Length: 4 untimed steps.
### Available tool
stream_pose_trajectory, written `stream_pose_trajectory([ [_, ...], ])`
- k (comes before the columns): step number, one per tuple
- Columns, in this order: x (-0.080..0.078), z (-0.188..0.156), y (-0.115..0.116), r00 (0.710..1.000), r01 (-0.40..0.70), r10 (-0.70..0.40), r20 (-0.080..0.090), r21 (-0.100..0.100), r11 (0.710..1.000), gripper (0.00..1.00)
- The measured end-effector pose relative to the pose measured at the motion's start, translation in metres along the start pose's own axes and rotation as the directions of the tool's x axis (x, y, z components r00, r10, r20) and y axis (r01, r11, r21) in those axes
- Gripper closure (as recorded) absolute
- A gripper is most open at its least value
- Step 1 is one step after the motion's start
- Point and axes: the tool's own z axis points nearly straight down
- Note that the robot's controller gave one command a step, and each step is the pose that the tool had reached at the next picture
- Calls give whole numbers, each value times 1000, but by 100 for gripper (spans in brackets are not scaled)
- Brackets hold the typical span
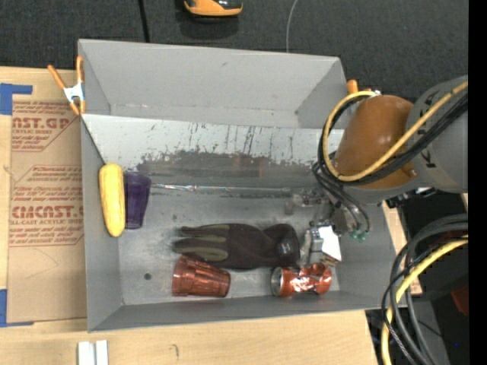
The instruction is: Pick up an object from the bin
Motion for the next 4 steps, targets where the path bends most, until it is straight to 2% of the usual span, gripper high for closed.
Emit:
stream_pose_trajectory([
  [1,-2,-4,0,1000,1,-1,7,1,1000,0],
  [3,-1,34,14,994,109,-109,10,1,994,0],
  [4,-21,68,31,980,198,-198,9,2,980,100],
])
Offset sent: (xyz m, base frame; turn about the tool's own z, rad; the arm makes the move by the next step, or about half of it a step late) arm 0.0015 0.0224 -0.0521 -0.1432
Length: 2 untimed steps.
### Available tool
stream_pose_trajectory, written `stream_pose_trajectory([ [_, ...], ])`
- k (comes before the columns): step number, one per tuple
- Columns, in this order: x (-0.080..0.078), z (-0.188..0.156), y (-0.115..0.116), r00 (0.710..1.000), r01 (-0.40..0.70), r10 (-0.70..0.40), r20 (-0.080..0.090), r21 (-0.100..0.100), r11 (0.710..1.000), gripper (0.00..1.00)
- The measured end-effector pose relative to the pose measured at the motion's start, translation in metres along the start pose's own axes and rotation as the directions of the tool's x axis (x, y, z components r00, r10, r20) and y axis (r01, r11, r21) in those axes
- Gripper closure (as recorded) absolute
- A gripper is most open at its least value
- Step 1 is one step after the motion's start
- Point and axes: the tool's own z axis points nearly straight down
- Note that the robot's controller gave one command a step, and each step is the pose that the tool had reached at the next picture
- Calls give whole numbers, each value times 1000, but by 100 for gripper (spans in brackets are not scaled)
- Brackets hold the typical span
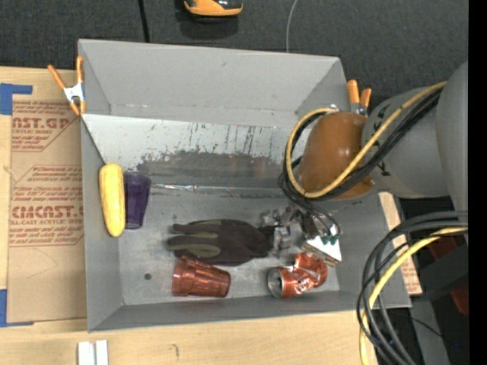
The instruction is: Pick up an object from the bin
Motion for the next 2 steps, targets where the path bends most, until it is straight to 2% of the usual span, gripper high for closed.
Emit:
stream_pose_trajectory([
  [1,0,0,0,1000,0,0,0,0,1000,100],
  [2,-5,-185,-27,1000,16,-16,7,4,1000,100],
])
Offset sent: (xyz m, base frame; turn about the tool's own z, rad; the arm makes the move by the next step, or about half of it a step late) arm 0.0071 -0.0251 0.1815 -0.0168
